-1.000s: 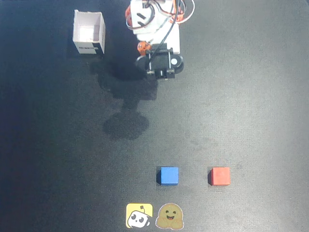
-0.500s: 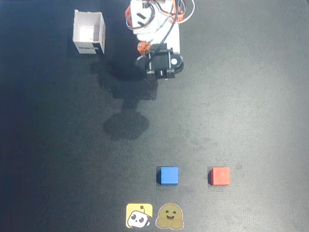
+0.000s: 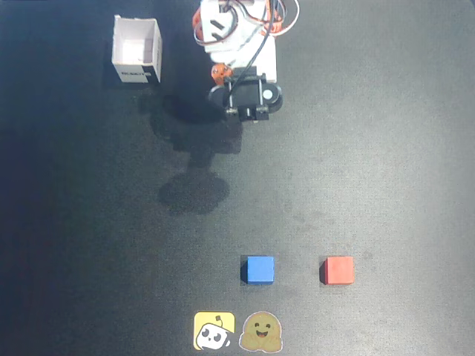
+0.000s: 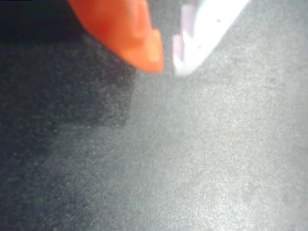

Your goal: Put the red cube on top of the blue cube.

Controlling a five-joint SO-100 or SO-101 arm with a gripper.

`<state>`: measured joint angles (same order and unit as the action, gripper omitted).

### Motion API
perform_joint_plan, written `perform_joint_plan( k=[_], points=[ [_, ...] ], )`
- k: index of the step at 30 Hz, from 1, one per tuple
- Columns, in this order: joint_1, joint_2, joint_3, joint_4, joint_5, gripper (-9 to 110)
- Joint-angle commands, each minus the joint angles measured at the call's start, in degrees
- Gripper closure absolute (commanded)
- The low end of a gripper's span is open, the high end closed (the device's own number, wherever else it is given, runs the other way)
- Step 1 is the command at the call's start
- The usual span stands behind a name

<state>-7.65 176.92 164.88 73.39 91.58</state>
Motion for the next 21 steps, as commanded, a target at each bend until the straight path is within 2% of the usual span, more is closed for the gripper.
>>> perform_joint_plan(
  k=[1,12,21],
  points=[
    [-0.2,0.3,-0.3,-0.4,0.4,101],
    [-0.4,-0.3,-4.0,1.5,0.5,101],
    [-0.5,-13.8,-15.3,1.5,1.1,101]
  ],
)
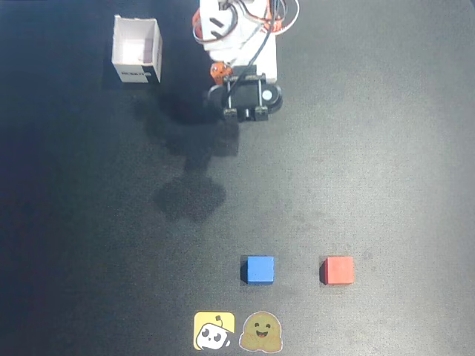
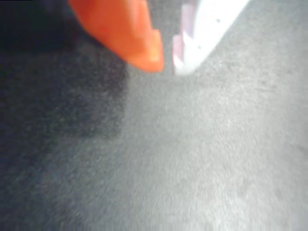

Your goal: Put the red cube on top of the blue cube.

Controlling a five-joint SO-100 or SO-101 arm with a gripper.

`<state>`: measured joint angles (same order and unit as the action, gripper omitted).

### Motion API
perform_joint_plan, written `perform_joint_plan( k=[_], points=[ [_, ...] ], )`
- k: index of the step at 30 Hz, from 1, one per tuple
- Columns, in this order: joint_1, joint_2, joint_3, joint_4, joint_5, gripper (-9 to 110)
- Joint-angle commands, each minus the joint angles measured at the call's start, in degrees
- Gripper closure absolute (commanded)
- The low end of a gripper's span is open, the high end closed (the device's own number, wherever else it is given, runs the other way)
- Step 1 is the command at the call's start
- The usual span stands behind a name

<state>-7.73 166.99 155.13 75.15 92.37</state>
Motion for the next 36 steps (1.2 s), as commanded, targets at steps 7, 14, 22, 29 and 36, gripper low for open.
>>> perform_joint_plan(
  k=[7,14,22,29,36],
  points=[
    [-1.6,-25.2,-22.5,-1.6,0.3,101],
    [-3.1,-41.7,-38.1,-2.2,0.6,101],
    [-5.7,-56.9,-52.8,-4.0,2.2,101],
    [-9.6,-65.9,-58.1,-9.1,7.6,101],
    [-10.2,-76.0,-68.5,-9.1,7.2,101]
  ],
)
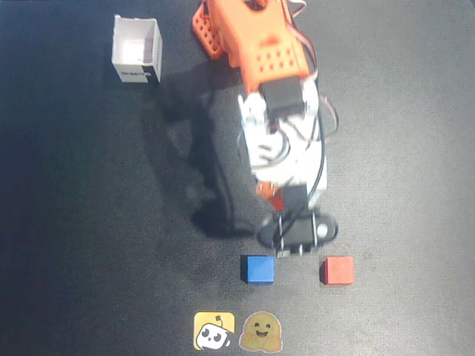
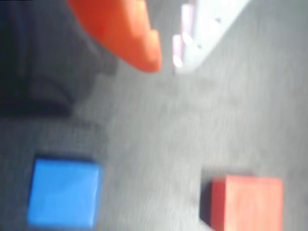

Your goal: Put the red cube on top of the blue cube.

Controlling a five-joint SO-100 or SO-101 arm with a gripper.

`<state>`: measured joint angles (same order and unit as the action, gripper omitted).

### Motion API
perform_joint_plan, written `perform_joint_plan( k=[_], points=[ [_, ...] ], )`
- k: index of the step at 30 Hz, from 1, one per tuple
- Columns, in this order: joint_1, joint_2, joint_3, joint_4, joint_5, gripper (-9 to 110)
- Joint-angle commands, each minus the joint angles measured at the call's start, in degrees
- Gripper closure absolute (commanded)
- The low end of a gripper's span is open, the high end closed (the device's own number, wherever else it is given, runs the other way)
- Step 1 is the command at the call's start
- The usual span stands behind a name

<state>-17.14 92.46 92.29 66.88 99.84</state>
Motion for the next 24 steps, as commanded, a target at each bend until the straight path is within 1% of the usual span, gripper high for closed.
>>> perform_joint_plan(
  k=[1,15,24],
  points=[
    [-0.8,-2.6,-6.8,-1.1,-0.4,101],
    [-1.7,-18.7,-25.8,0.2,-2.7,101],
    [-2.5,-25.1,-33.7,-0.4,-11.0,101]
  ],
)
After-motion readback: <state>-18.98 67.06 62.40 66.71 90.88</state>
